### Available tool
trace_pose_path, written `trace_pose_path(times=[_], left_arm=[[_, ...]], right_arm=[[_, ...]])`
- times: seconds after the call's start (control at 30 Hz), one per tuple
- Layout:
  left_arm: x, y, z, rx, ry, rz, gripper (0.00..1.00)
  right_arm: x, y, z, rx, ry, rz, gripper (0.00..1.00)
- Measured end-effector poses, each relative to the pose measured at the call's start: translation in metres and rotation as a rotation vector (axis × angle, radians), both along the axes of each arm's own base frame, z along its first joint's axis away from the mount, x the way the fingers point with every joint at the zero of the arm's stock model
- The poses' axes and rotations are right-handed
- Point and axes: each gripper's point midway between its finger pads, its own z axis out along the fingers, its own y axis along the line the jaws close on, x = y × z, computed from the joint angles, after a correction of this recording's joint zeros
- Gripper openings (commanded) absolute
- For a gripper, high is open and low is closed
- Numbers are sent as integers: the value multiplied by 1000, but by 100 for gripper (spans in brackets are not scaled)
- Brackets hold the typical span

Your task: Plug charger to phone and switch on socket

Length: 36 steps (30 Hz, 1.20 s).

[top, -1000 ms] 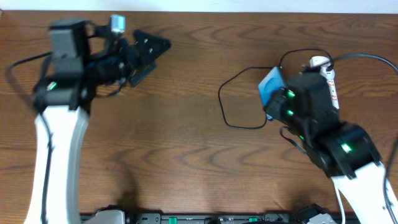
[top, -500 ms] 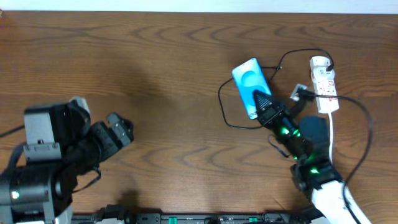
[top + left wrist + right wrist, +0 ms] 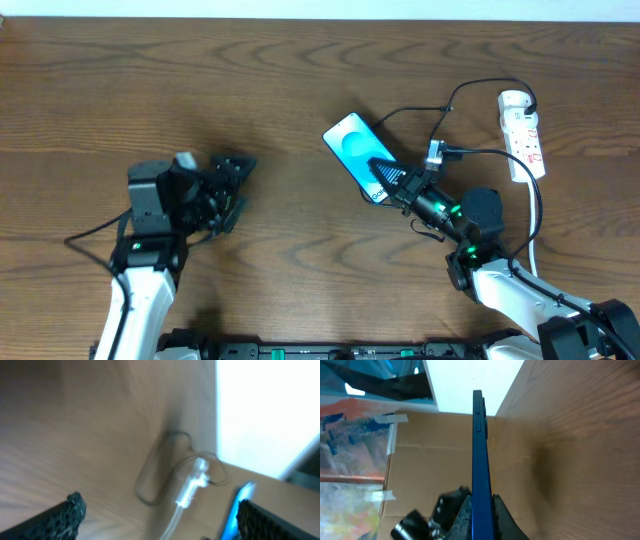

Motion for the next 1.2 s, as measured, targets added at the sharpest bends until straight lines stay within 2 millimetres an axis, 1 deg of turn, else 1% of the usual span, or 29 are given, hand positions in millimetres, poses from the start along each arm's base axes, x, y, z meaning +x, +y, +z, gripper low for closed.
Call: trace_pose_path(times=[0.03,0.1,0.13,0.17,0.2,0.33,0.4,0.47,0.53,0.8,0.97,1.0,1.07,1.2], left_arm=[[9,-15,13,-63,-62,-54,98],[11,-34,24,-109,-112,-122,98],[10,-50,33,-135,-144,-177,98],[8,-56,34,-145,-145,-197,98],[4,-71,39,-158,-166,-243,98],[-5,-97,47,-174,-200,-313,98],[-6,-104,53,-175,-231,-329,98],[-5,-109,59,-172,-266,-331,98],[-3,-110,61,-165,-283,-316,98],[3,-115,59,-143,-281,-255,98],[8,-112,58,-155,-255,-207,98],[9,-111,58,-162,-246,-194,100],[11,-110,59,-182,-228,-171,95],[12,-110,60,-232,-176,-131,90]], right_arm=[[-1,1,0,5,8,9,1],[-2,1,0,9,14,12,1],[-2,1,-1,12,18,12,1],[-2,1,-1,13,20,11,1],[-1,1,-1,14,21,7,1],[0,0,-1,30,43,-4,1],[1,-1,-1,44,63,-9,1],[0,2,-2,55,78,-13,1],[-4,10,-2,66,95,6,1],[-24,38,-2,102,154,76,1],[-27,42,-2,111,168,82,1],[-26,42,-2,113,170,80,1],[-25,41,-2,115,173,74,1],[-23,40,-2,126,186,60,1]])
